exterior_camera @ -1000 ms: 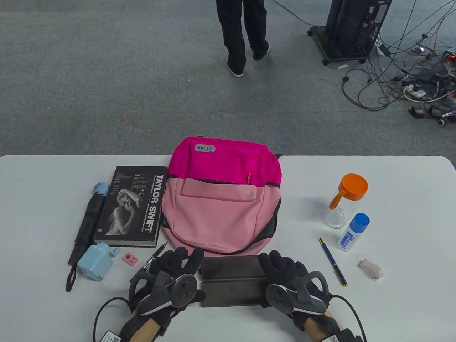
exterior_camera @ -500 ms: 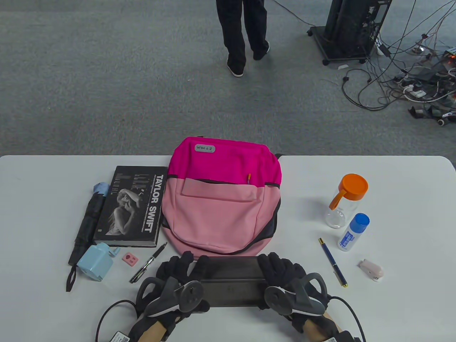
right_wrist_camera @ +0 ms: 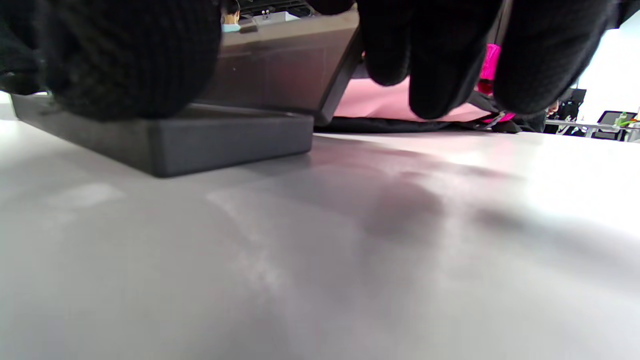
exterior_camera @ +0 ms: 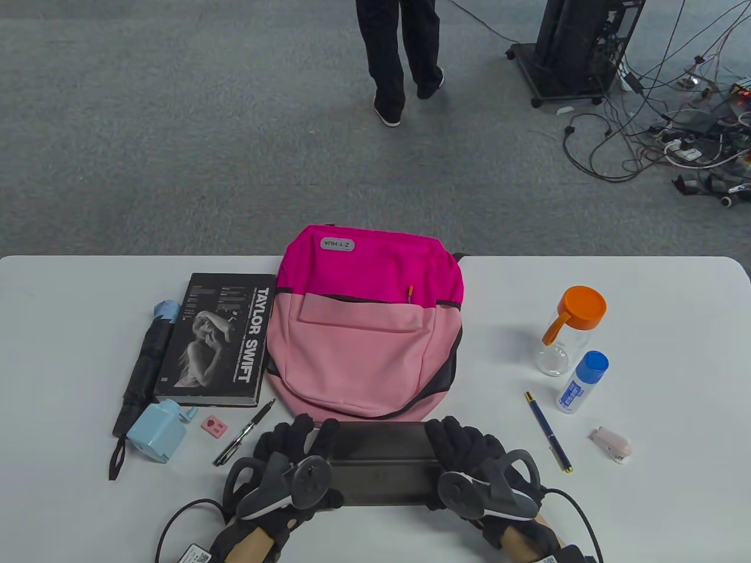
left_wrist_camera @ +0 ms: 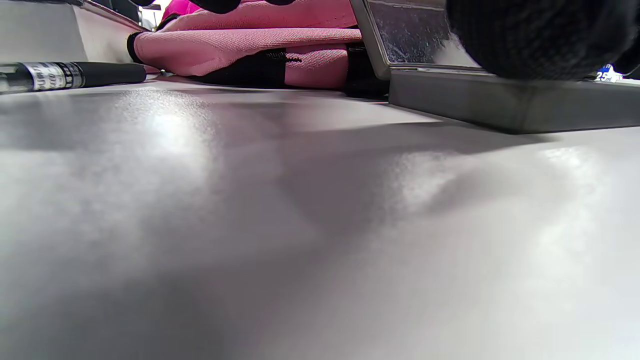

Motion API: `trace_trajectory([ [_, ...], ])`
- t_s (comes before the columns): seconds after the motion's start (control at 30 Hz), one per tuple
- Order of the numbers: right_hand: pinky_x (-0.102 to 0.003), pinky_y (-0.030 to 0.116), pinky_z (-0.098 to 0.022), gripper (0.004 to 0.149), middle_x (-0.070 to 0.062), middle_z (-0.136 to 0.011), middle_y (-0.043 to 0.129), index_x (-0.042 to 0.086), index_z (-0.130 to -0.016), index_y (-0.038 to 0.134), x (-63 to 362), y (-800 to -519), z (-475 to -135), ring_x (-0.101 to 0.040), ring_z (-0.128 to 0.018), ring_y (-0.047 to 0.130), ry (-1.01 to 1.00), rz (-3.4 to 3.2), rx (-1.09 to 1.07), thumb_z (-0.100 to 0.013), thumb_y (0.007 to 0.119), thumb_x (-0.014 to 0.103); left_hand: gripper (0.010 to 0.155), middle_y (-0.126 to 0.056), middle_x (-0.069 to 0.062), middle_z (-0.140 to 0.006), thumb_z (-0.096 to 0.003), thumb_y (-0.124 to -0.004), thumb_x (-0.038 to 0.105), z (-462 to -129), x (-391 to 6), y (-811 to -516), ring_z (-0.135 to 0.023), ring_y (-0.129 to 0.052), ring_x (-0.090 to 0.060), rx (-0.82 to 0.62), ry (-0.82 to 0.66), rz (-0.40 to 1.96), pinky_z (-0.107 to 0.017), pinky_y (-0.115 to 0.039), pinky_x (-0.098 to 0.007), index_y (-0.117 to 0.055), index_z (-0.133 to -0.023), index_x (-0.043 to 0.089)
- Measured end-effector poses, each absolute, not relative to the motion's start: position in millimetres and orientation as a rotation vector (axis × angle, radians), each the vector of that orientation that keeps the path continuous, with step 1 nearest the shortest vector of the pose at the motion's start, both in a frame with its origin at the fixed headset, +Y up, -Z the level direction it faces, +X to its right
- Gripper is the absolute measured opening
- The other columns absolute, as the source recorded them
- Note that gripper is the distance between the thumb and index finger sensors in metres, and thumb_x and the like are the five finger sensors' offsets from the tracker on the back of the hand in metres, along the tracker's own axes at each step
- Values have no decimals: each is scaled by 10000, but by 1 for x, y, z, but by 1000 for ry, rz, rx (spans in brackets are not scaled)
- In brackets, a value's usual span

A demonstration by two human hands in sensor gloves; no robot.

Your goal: Pack school bag

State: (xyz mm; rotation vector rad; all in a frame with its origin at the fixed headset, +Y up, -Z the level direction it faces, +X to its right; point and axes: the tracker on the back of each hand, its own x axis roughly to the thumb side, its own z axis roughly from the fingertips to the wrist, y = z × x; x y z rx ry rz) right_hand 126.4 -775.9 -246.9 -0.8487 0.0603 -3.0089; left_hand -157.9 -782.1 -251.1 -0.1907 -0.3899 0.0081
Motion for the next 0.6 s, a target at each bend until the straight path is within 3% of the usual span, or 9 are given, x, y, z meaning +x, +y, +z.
trace_trajectory([
  [0.43,-769,722,-613,1046,-397,-1110,542,24,-1120,360,125,-772,-244,-573,-928,771,38,-3005,-848,-336,825,537,1129,-207,-304,-1222,-320,-795,643,-253,-157,-778,-1014,-341,-607,-247,-360,18,-738,-355,-773,-141,-1155,255],
  [0.5,-759,723,-622,1036,-370,-1128,521,39,-1124,366,128,-760,-240,-562,-945,760,150,-2970,-825,-345,822,549,1131,-215,-306,-1223,-317,-796,646,-253,-156,-777,-1013,-350,-609,-237,-355,-3,-736,-361,-775,-153,-1159,250],
  [0.6,-754,732,-612,920,-376,-1110,561,32,-1120,458,147,-731,-239,-557,-925,786,347,-3063,-677,-419,855,477,1128,-221,-302,-1226,-318,-797,643,-253,-155,-777,-1016,-349,-608,-239,-352,-10,-738,-358,-775,-153,-1158,253],
])
